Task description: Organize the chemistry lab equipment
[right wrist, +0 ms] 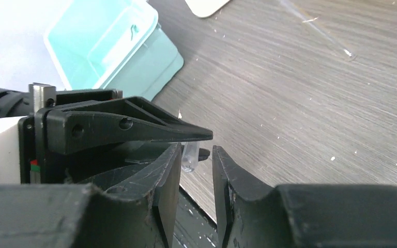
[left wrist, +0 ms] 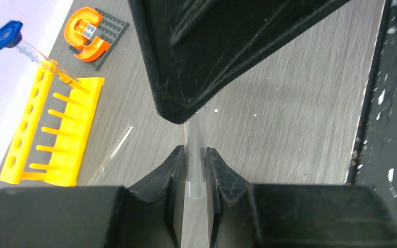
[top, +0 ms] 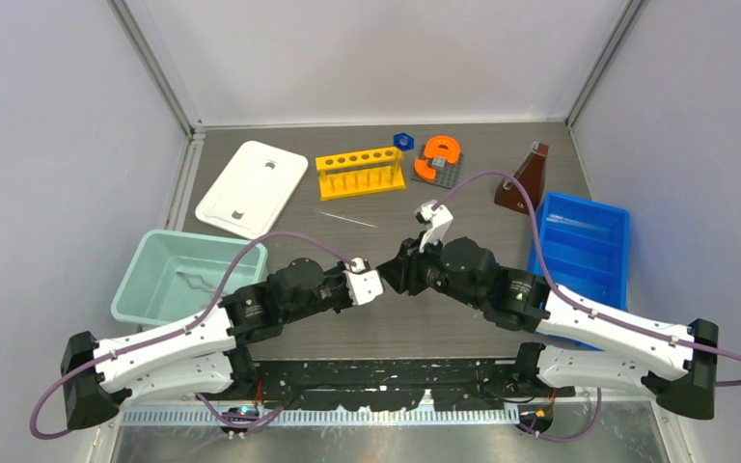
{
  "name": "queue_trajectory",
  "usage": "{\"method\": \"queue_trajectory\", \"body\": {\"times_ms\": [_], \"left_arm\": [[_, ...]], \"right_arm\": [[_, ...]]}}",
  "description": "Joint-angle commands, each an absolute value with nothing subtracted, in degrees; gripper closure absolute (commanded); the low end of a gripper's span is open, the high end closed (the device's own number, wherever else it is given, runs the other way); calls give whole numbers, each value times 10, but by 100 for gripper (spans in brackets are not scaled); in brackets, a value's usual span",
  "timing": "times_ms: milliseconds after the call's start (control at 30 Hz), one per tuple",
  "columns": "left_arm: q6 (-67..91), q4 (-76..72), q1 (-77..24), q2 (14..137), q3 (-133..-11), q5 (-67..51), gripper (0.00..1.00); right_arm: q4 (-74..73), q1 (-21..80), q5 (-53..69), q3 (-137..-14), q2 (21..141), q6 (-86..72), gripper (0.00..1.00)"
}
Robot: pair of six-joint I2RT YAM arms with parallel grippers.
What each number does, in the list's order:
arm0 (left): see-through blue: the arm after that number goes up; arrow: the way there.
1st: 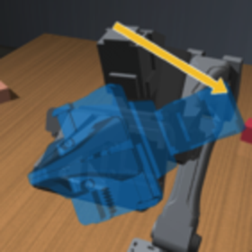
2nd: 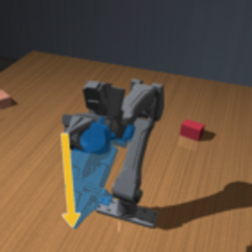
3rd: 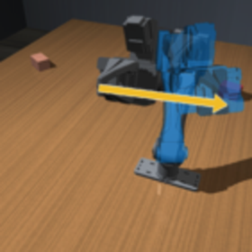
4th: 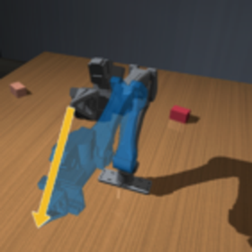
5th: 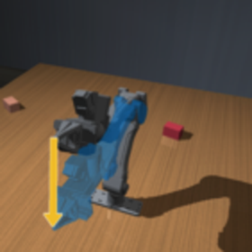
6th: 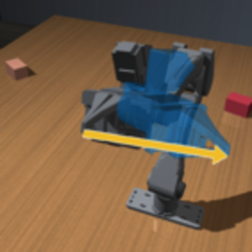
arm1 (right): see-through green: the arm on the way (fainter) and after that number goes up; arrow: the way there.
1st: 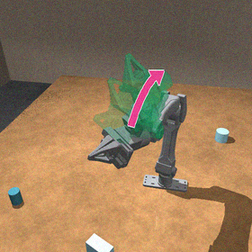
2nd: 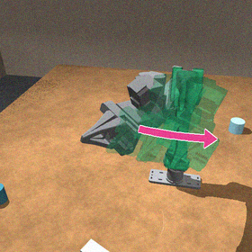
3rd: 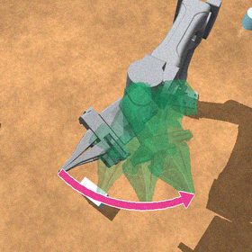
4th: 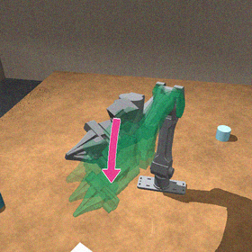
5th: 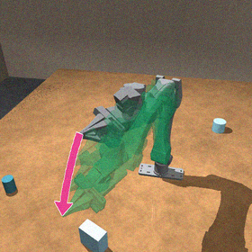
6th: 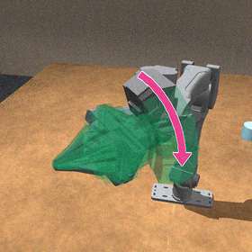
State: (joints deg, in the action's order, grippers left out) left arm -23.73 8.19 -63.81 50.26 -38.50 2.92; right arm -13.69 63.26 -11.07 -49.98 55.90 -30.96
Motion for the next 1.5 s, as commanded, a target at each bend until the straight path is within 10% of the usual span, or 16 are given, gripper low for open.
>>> {"method": "queue_trajectory", "body": {"times_ms": [0,900,1467], "left_arm": [[-107,3,-641,493,-377,37,85],[-4,40,-641,513,-416,94,84],[-8,40,-641,512,-413,116,79]], "right_arm": [[-61,632,-167,-481,523,-323,63],[-56,632,-132,-485,563,-331,60],[-44,632,-156,-492,583,-311,81]]}}
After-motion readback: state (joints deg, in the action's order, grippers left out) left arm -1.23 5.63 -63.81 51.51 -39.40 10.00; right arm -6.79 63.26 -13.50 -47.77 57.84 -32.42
